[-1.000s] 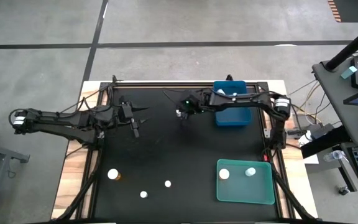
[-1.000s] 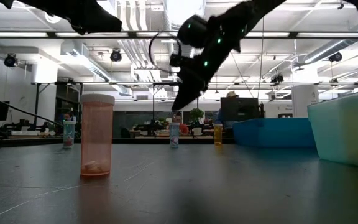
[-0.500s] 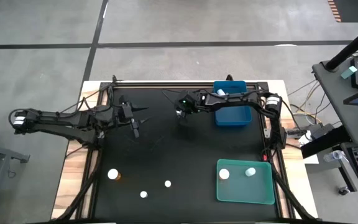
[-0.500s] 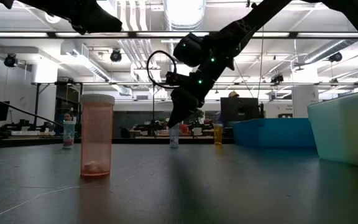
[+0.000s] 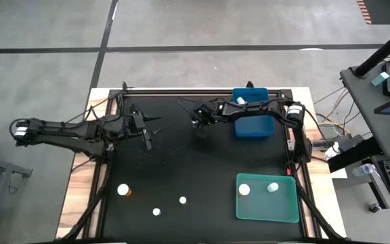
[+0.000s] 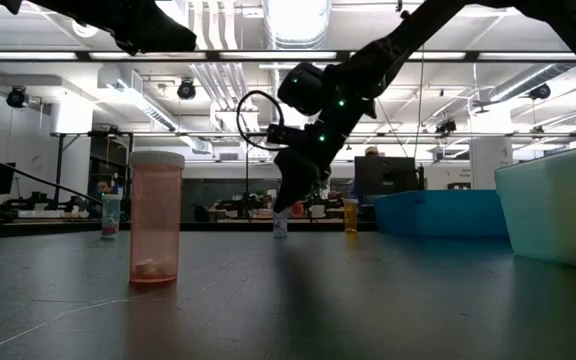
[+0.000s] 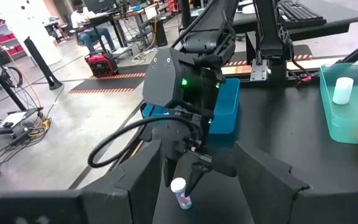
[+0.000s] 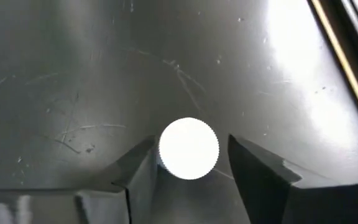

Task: Pick and place medicine bottles into bin by pill shape (circle, oval)
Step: Put the blue pill bottle into the light green bin

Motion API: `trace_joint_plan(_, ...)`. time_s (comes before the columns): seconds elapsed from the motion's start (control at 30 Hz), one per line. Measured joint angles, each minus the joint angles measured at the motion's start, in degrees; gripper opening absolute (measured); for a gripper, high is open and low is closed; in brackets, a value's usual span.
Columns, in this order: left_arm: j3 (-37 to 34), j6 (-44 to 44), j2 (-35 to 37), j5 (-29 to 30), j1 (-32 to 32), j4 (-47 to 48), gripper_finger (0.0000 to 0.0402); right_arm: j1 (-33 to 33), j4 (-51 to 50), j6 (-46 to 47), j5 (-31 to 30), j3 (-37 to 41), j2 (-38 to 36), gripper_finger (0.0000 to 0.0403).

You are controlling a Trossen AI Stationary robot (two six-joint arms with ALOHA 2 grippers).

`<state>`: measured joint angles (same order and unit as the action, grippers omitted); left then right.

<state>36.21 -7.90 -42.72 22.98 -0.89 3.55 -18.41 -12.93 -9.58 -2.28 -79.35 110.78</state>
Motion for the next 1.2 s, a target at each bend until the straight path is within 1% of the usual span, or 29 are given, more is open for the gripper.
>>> trace_joint_plan(0.27,0.0,0.0,-0.26,0.0,0.0,-0.02,0.0183,0.0,-0.01,0.73,1.27,0.0,-0.07,0.0145)
trace_joint_plan(0.47,0.05,-0.03,-0.35,0.0,-0.04,-0.05,0.0183,0.0,-0.11,0.72,1.45,0.0,-0.07,0.0109)
trace_joint_plan(0.53,0.07,-0.03,-0.36,0.0,-0.04,-0.09,0.0183,0.0,-0.11,0.72,2.44,0.0,-0.07,0.0102)
trace_joint_plan(0.83,0.07,-0.05,-0.35,0.0,-0.02,-0.06,0.0183,0.15,-0.59,2.13,2.82,0.0,-0.79,0.0116)
trace_joint_plan(0.97,0.07,-0.05,-0.35,0.0,-0.02,-0.09,0.0183,1.51,-1.58,2.73,2.79,0.0,-3.67,0.0111)
trace_joint_plan(1.2,0.07,-0.05,-0.4,0.01,0.0,-0.06,0.0183,6.77,-8.72,6.19,2.72,0.01,-11.2,0.0114)
